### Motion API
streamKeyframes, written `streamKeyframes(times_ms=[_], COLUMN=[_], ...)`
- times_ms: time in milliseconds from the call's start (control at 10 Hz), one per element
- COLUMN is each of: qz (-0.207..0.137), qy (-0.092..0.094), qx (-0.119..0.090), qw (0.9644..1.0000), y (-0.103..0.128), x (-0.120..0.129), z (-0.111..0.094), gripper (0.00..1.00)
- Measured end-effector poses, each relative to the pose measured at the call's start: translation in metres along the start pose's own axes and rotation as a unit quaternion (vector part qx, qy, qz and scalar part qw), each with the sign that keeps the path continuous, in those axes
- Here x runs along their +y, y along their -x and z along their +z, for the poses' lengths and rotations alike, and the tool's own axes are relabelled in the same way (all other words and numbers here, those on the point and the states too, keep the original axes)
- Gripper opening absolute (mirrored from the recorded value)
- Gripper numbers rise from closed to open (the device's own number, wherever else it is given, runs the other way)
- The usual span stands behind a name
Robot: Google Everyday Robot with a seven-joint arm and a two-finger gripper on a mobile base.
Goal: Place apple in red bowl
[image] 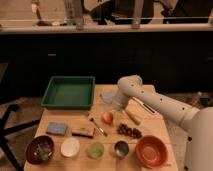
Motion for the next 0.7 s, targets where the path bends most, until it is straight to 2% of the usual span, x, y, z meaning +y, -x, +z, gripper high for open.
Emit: streamKeyframes(times_ms=[700], qz=[0.001], qy=[0.019], qx=[0.001], qw=[0.9998], y=[0.002], x=[0.002], z=[0.013], gripper=[0.80])
